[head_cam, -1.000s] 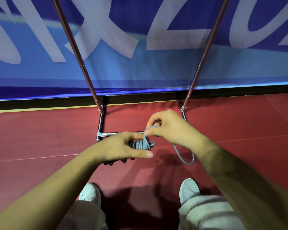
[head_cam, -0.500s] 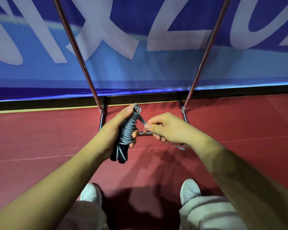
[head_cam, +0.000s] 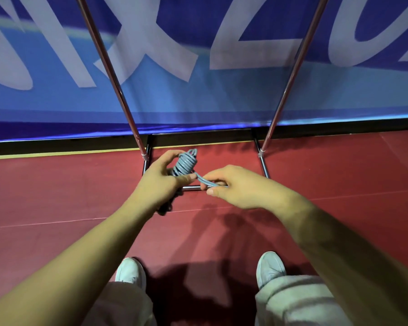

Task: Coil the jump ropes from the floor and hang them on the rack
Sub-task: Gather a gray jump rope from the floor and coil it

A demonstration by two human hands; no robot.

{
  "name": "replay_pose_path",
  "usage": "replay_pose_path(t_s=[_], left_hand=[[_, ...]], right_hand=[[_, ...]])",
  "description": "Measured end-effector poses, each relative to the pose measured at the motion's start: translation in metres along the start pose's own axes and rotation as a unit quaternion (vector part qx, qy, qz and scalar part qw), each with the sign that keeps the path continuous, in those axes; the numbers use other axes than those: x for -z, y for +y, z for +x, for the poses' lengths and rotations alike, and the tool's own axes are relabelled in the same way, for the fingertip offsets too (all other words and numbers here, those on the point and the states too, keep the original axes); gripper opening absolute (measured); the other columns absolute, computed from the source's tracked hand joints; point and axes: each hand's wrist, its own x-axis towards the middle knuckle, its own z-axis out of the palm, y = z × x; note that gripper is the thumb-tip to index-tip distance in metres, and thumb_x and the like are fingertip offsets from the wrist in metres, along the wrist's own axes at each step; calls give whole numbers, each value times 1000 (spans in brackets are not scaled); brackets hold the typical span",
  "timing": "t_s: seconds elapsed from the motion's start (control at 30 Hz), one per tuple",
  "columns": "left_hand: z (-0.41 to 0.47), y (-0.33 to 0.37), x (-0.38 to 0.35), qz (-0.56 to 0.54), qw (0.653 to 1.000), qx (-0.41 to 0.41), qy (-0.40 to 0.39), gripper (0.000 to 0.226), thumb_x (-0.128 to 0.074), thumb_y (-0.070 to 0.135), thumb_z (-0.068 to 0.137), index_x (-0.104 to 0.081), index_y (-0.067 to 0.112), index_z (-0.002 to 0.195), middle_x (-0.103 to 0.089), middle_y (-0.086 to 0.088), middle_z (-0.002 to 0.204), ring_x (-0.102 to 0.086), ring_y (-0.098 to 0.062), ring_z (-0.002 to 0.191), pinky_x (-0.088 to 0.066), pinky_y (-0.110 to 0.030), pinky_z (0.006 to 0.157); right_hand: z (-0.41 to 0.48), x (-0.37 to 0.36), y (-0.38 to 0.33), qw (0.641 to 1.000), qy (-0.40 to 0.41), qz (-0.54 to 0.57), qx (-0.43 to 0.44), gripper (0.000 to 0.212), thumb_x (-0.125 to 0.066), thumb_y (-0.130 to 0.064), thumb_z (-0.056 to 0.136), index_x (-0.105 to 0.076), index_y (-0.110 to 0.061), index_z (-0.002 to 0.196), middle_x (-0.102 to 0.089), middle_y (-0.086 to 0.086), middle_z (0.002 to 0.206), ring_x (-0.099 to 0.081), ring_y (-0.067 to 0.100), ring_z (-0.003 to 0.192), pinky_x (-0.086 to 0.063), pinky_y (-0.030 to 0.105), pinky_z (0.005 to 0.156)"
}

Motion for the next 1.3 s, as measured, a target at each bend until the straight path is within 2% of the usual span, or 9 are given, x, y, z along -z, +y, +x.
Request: replay_pose_path(t_s=[0.1, 0.17, 0.23, 0.4, 0.57, 0.9, 1.03, 1.17, 1.3], left_hand=[[0, -5, 0, 192, 979, -61, 32, 40, -81, 27, 78, -59, 41, 108, -67, 15, 75, -58, -5, 57, -46, -26, 54], [1, -9, -1, 323, 945, -49, 12, 52, -80, 37, 76, -57, 42, 122, -71, 9, 97, -67, -14, 85, -53, -34, 75], [1, -13, -4, 422, 905, -25, -55, 60, -78, 36, 77, -55, 41, 132, -69, 2, 118, -65, -22, 107, -52, -36, 90], [-7, -10, -2, 448, 830, -65, -326, 55, -76, 23, 81, -57, 41, 129, -65, 11, 106, -57, -9, 90, -47, -22, 81], [-8, -3, 7, 369, 839, -87, -390, 45, -75, 15, 83, -58, 46, 111, -59, 22, 80, -50, 8, 67, -39, -9, 66], [-21, 3, 10, -59, 914, -52, -397, 34, -78, 52, 75, -69, 25, 93, -54, -8, 59, -50, -20, 48, -45, -26, 48], [-15, 0, -2, -246, 913, 16, -326, 74, -74, 60, 74, -56, 0, 113, -49, -16, 55, -48, -23, 38, -43, -24, 41], [-4, 0, -13, -288, 918, 69, -262, 74, -71, 61, 74, -54, 6, 122, -49, -18, 57, -51, -28, 40, -48, -31, 41], [3, -1, -17, -265, 935, 7, -236, 69, -62, 57, 86, -44, 3, 125, -51, -21, 63, -53, -28, 41, -50, -35, 41]], right_hand=[[2, 1, 2, 1000, -7, -28, 2, 11, -62, -22, 92, -72, -20, 96, -64, -5, 74, -55, 8, 67, -42, 25, 67], [0, 0, 1, 997, -30, -70, -1, 11, -62, -24, 91, -70, -18, 88, -62, -2, 69, -54, 18, 69, -42, 32, 66], [-4, -2, -4, 992, -61, -109, 12, 12, -64, -26, 90, -71, -15, 87, -59, -3, 64, -52, 18, 67, -40, 31, 65], [-12, -9, -4, 994, -76, -74, 20, 10, -74, -29, 80, -76, -21, 85, -71, -2, 70, -62, 13, 67, -51, 33, 67], [-11, -11, -6, 997, -31, 71, -23, 38, -82, -21, 76, -47, -15, 91, -63, -1, 60, -52, 10, 49, -41, 28, 52], [-7, 6, -8, 940, 35, 340, 8, 10, -71, -9, 87, -62, -6, 83, -57, -3, 53, -44, 14, 46, -35, 26, 46], [0, 5, -7, 945, 139, 296, 2, 13, -64, -15, 93, -66, -17, 81, -56, -3, 54, -44, 9, 44, -34, 23, 43], [0, 5, -2, 952, 180, 246, -19, 20, -67, -22, 91, -62, -15, 73, -52, -4, 50, -38, 8, 45, -31, 24, 47], [-5, 8, -1, 939, 178, 291, -32, 16, -65, -18, 92, -61, -12, 78, -56, 5, 51, -40, 8, 38, -33, 20, 41]])
